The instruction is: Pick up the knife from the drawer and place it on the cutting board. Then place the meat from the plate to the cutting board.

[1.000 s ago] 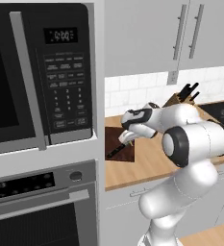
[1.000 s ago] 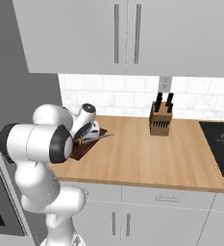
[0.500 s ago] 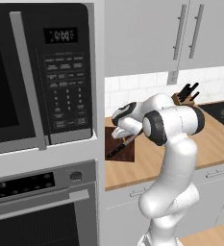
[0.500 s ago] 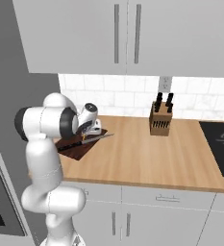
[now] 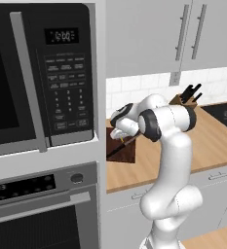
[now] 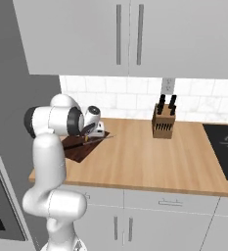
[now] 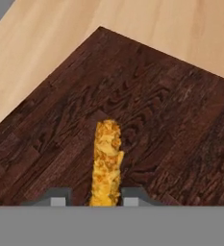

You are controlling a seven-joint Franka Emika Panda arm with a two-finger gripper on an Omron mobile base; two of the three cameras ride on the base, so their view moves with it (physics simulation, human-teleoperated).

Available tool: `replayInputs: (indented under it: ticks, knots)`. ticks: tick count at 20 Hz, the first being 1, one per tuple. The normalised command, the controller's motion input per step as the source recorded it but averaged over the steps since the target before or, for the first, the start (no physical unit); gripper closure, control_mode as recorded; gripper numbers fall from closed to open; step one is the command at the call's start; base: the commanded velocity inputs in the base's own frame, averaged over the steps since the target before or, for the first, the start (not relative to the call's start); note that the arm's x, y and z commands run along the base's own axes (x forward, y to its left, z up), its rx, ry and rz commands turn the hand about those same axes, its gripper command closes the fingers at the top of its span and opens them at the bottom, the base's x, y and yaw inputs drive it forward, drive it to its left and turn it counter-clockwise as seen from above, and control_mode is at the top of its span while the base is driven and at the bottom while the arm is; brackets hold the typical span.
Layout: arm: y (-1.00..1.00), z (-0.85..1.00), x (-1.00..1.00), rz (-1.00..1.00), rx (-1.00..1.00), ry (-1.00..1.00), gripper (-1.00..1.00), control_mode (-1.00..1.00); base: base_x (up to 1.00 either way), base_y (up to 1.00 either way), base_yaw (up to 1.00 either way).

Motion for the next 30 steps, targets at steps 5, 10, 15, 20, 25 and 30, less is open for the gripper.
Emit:
replayInputs:
  ticks: [5, 10, 15, 20, 25, 30]
  knots:
    - [0.0, 0.39, -0.37, -0.09, 0.0, -0.13, -1.0, -1.0, 0.0, 0.0, 0.0]
    - [0.0, 0.35, -0.45, -0.12, 0.0, -0.12, -1.0, -1.0, 0.0, 0.0, 0.0]
    - [-0.27, 0.42, -0.84, -0.16, 0.01, -0.11, -1.0, -1.0, 0.0, 0.0, 0.0]
    - [-0.61, 0.91, -0.75, -0.17, 0.05, -0.03, -1.0, -1.0, 0.0, 0.0, 0.0]
    - [-0.66, 1.0, -0.45, -0.18, 0.06, 0.06, -1.0, -1.0, 0.0, 0.0, 0.0]
    - [-0.7, 1.0, -0.44, -0.19, 0.05, 0.21, -1.0, -1.0, 0.0, 0.0, 0.0]
